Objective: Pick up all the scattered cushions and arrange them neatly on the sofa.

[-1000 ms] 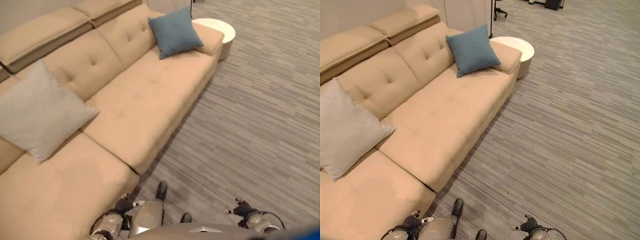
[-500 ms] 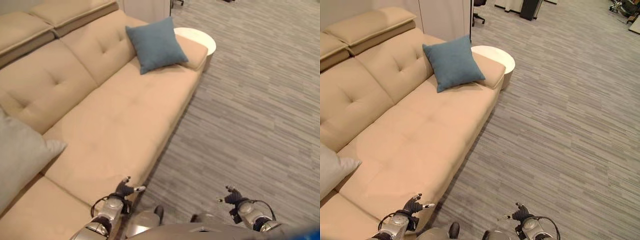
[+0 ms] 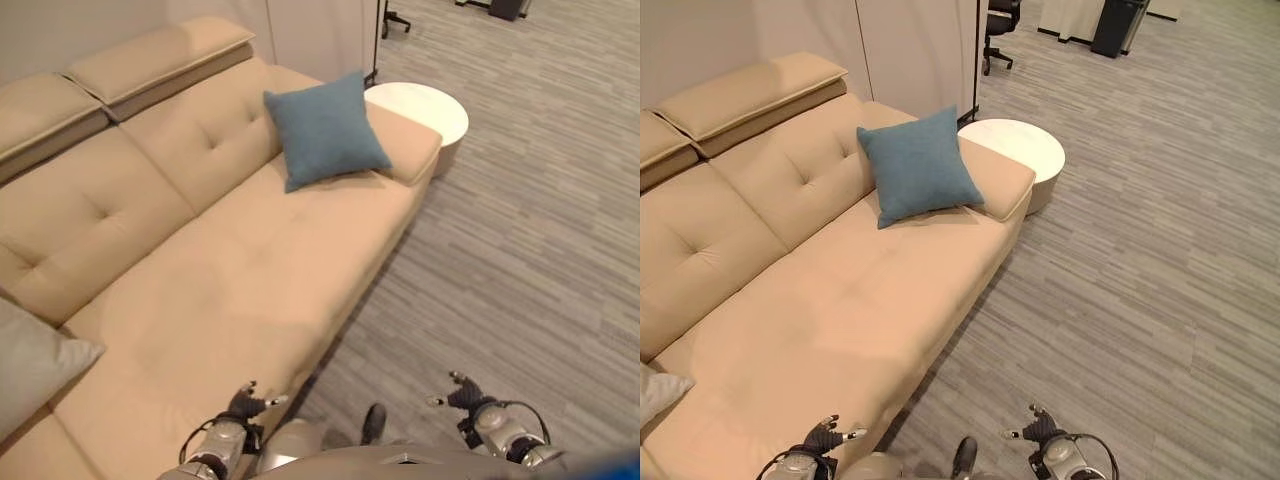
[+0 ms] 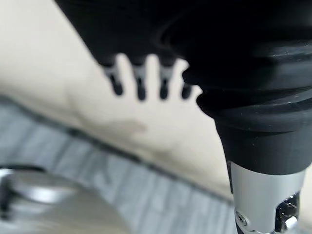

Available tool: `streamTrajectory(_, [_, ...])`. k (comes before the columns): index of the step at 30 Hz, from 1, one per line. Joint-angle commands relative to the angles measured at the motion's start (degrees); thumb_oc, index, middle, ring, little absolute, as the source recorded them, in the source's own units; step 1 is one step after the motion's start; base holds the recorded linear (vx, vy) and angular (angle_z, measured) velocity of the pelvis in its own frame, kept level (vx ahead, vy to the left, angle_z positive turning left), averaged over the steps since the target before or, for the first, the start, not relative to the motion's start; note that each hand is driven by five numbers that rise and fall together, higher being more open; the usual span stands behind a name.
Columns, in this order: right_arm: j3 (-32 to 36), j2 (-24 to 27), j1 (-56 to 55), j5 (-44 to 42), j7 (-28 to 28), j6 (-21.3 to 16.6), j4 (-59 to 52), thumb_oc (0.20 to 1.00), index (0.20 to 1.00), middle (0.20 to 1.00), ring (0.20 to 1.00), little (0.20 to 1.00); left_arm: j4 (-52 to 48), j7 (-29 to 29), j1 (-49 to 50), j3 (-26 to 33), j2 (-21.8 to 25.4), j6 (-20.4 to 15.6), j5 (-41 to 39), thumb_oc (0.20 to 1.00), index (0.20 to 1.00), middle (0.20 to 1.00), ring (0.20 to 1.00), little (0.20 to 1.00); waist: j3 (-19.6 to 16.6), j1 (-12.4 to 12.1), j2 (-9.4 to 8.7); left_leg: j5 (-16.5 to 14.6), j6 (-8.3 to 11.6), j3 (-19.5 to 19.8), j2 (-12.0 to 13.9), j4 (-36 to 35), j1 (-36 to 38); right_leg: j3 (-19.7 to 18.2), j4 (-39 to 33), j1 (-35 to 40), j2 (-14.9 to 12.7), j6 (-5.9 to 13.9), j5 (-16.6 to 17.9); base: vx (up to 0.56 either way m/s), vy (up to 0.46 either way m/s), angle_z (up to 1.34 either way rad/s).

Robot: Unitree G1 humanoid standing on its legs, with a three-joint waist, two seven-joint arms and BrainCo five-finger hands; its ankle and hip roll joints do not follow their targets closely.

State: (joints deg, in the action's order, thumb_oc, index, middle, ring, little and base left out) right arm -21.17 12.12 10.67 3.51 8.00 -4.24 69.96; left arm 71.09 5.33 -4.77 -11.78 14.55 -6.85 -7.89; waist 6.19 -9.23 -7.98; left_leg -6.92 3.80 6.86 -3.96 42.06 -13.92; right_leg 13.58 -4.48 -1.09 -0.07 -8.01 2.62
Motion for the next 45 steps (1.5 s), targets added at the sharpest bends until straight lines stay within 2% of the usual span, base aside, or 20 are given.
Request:
streamTrajectory(1, [-0.29, 2.71, 0.06, -2.19, 0.64, -1.0, -1.07, 1.0, 1.0, 1.0, 1.0, 1.0, -1.15, 1.01, -2.65, -1.4, -0.1, -0.74, -0.38, 1.0, 1.0, 1.0, 1.0, 1.0, 2.18, -0.7, 0.0, 4.62, -1.65, -4.49, 0.3, -23.22, 0.78, 0.74, 1.19, 3.13, -2.06, 12.65, -1.41, 0.34, -0.023, 0.18])
streamTrajectory(2, [-0.31, 2.71, 0.02, -2.19, 0.64, -1.01, -1.07, 1.0, 1.0, 1.0, 1.0, 1.0, -1.17, 1.01, -2.6, -1.4, -0.1, -0.73, -0.37, 1.0, 1.0, 1.0, 1.0, 1.0, 2.3, -0.77, -0.06, 4.68, -1.68, -4.56, 0.24, -23.56, 1.17, 0.67, 1.14, 3.36, -2.14, 12.69, -1.45, 0.45, 0.016, 0.24])
streamTrajectory(3, [-0.39, 2.73, -0.15, -1.76, 0.59, -1.1, -1.0, 1.0, 1.0, 1.0, 1.0, 1.0, -1.49, 1.05, -1.78, -0.67, -0.1, -0.77, -0.17, 1.0, 1.0, 1.0, 1.0, 1.0, 1.3, -1.51, 0.86, 8.05, -1.82, -4.31, -0.82, -32.21, 1.24, 0.24, 0.66, 4.87, -0.29, 13.02, -2.44, 0.24, 0.018, 0.1])
streamTrajectory(6, [-0.33, 2.77, -0.28, -1.46, 0.43, -1.13, -1.02, 1.0, 1.0, 1.0, 1.0, 1.0, -1.7, 0.97, -1.2, -0.29, -0.13, -0.82, 0.02, 1.0, 1.0, 1.0, 1.0, 1.0, 0.87, -1.76, 1.72, 12.06, -1.49, -6.14, -0.85, -36.02, 0.35, -0.11, 0.88, 6.76, 1.16, 12.92, -3.96, 0.24, 0.024, -0.05])
streamTrajectory(8, [-0.29, 2.27, -0.12, -0.64, 0.11, -0.97, -1.51, 1.0, 1.0, 1.0, 1.0, 1.0, -1.56, 0.63, -0.28, 0.6, 0.31, -0.57, 0.18, 1.0, 1.0, 1.0, 1.0, 1.0, -0.19, -2.03, 1.32, 11.44, -2.42, -8.88, -0.37, -36.92, 2.02, 0.89, 3.31, 7.27, 1.6, 12.86, -5.78, 0.29, 0.037, -0.14])
streamTrajectory(10, [-0.54, 1.8, 0.05, -0.21, 0.24, -1.04, -1.73, 1.0, 1.0, 1.0, 1.0, 1.0, -1.77, 0.95, 0.19, 0.9, 0.52, -0.63, 0.13, 1.0, 1.0, 1.0, 1.0, 1.0, -0.61, -2.68, 1.06, 10.52, -2.98, -7.87, -1.26, -36.3, 2.86, 1.72, 6.35, 6.83, 0.77, 13.44, -6.14, 0.27, 0.08, -0.06])
streamTrajectory(11, [-0.38, 1.53, 0.51, 0.39, 0.11, -1.11, -1.56, 1.0, 1.0, 1.0, 1.0, 1.0, -0.96, 0.88, 0.33, 1.64, 0.68, -0.55, -0.38, 1.0, 1.0, 1.0, 1.0, 1.0, -0.91, -3.49, 1.35, 9.31, -3.6, -7.56, -1.27, -37.24, 5.3, 3.4, 13.97, 4.75, -1.02, 15.88, -4.39, 0.21, 0.101, -0.04])
streamTrajectory(12, [-0.38, 1.53, 0.51, 0.39, 0.11, -1.11, -1.56, 1.0, 1.0, 1.0, 1.0, 1.0, -0.96, 0.87, 0.33, 1.65, 0.68, -0.55, -0.38, 1.0, 1.0, 1.0, 1.0, 1.0, -0.93, -3.49, 1.33, 9.33, -3.63, -7.58, -1.29, -37.28, 5.29, 3.39, 14.13, 4.65, -1.07, 15.92, -4.47, 0.19, 0.119, 0.0])
streamTrajectory(14, [-0.11, 1.04, 1.45, 1.15, 0.07, -0.86, -2.21, 1.0, 1.0, 1.0, 1.0, 1.0, -0.73, 0.67, 0.05, 1.83, 1.06, -0.37, -0.89, 1.0, 1.0, 1.0, 1.0, 1.0, -0.13, -2.76, 2.63, 7.95, -5.2, -5.82, -0.8, -38.35, 9.71, 6.6, 26.37, 0.5, -4.77, 18.73, 0.63, 0.19, 0.103, 0.17])
streamTrajectory(16, [-0.17, 0.81, 1.62, 1.15, 0.12, -1.0, -2.65, 1.0, 1.0, 1.0, 1.0, 1.0, -0.5, 0.73, -0.3, 1.6, 1.33, -0.33, -0.48, 1.0, 1.0, 1.0, 1.0, 1.0, -0.08, -2.37, 2.91, 7.58, -5.44, -5.03, -0.54, -38.86, 10.75, 6.63, 28.35, -0.8, -5.48, 18.57, 1.19, 0.19, 0.041, 0.37])
streamTrajectory(20, [-0.66, 0.5, 1.78, 1.01, -0.06, -0.9, -3.13, 1.0, 1.0, 1.0, 1.0, 1.0, -0.57, 0.75, -0.6, 1.59, 1.74, -0.6, -0.93, 1.0, 1.0, 1.0, 1.0, 1.0, -0.37, -2.41, 3.35, 7.67, -4.88, -2.09, 0.24, -42.35, 13.63, 7.96, 21.32, -2.4, -8.86, 16.88, 0.54, 0.21, -0.068, 0.44])
streamTrajectory(22, [-1.0, 0.46, 2.11, 0.82, -0.06, -0.86, -3.57, 1.0, 1.0, 1.0, 1.0, 1.0, -0.2, 0.74, -1.02, 1.21, 1.66, -0.64, -0.39, 1.0, 1.0, 1.0, 1.0, 1.0, -0.36, -2.08, 3.41, 7.38, -4.24, -0.84, 0.61, -42.97, 14.22, 5.11, 15.07, -3.32, -10.02, 16.9, 1.36, 0.18, -0.125, 0.44])
streamTrajectory(25, [-1.8, 0.21, 2.58, 0.84, 0.09, -0.83, -5.33, 1.0, 1.0, 1.0, 1.0, 1.0, 0.56, 1.07, -1.51, 0.83, 1.64, -0.88, -0.41, 1.0, 1.0, 1.0, 1.0, 1.0, -0.47, -0.76, 3.35, 6.75, -3.42, 2.49, 1.16, -44.4, 15.26, -3.37, 7.86, -4.73, -10.79, 18.09, 4.93, 0.18, -0.136, 0.56])
streamTrajectory(27, [-1.68, 0.19, 2.28, 0.96, 0.07, -0.82, -5.3, 1.0, 1.0, 1.0, 1.0, 1.0, 0.78, 1.22, -1.5, 1.18, 1.49, -1.17, -0.6, 1.0, 1.0, 1.0, 1.0, 1.0, -0.74, -0.46, 3.16, 6.04, -2.98, 3.66, 1.32, -44.14, 15.45, -3.13, 6.99, -4.79, -11.78, 18.71, 6.31, 0.18, -0.156, 0.67])
streamTrajectory(29, [-2.02, 0.04, 2.16, 1.4, -0.19, -0.71, -5.47, 1.0, 1.0, 1.0, 1.0, 1.0, 1.1, 1.32, -0.88, 1.67, 1.4, -1.28, -0.87, 1.0, 1.0, 1.0, 1.0, 1.0, -1.26, -0.9, 2.53, 4.98, -2.24, 3.89, 1.63, -43.41, 15.45, -0.26, 5.79, -2.86, -11.93, 18.85, 5.1, 0.2, -0.2, 0.66])
streamTrajectory(36, [-2.35, 1.1, 1.21, 0.47, 0.32, -1.35, -6.6, 1.0, 1.0, 1.0, 1.0, 1.0, 1.01, 1.25, -0.89, 1.1, 0.98, -1.26, -2.37, 1.0, 1.0, 1.0, 1.0, 1.0, -1.65, -0.8, 1.79, 3.76, 0.89, 8.36, 4.67, -39.04, 13.19, 1.7, 5.38, -0.59, -8.7, 16.58, 0.54, 0.12, -0.224, 0.5])
streamTrajectory(38, [-2.19, 2.08, 0.67, -0.3, 0.96, -1.68, -6.34, 1.0, 1.0, 1.0, 1.0, 1.0, 0.22, 1.31, -1.83, 0.26, 0.65, -1.13, -3.56, 1.0, 1.0, 1.0, 1.0, 1.0, 0.15, -0.18, 1.23, 5.2, 2.47, 5.78, 5.92, -32.6, 9.39, 3.86, 3.9, 1.67, -7.23, 15.22, -0.81, 0.03, -0.264, 0.7])
streamTrajectory(41, [-1.67, 2.7, -0.11, -1.31, 0.79, -1.57, -6.12, 1.0, 1.0, 1.0, 1.0, 1.0, 0.11, 0.94, -2.04, -0.3, 0.37, -0.83, -2.83, 1.0, 1.0, 1.0, 1.0, 1.0, 1.08, 0.88, 0.69, 5.46, 1.85, -0.41, 5.86, -29.97, 7.34, 5.87, 3.05, 3.62, -6.41, 14.21, -1.9, 0.03, -0.16, 0.87])
streamTrajectory(43, [-1.32, 2.72, -0.45, -1.51, 0.59, -1.41, -5.07, 1.0, 1.0, 1.0, 1.0, 1.0, -0.13, 0.8, -1.66, -0.23, 0.14, -0.75, -2.64, 1.0, 1.0, 1.0, 1.0, 1.0, 0.79, 0.72, 0.37, 4.52, 0.83, -1.34, 2.94, -31.48, 6.04, 6.41, 2.73, 3.62, -6.09, 14.44, -2.13, 0.1, -0.088, 0.74])
streamTrajectory(45, [-0.92, 2.39, -1.13, -1.37, 0.26, -1.3, -4.72, 1.0, 1.0, 1.0, 1.0, 1.0, 0.43, 0.39, -0.36, 0.33, -0.06, -0.37, -1.58, 1.0, 1.0, 1.0, 1.0, 1.0, -0.37, 0.94, 0.91, 6.8, -0.86, -6.45, 0.87, -36.29, 4.51, 7.39, 2.73, 3.73, -4.71, 14.48, -3.1, 0.21, -0.012, 0.15])
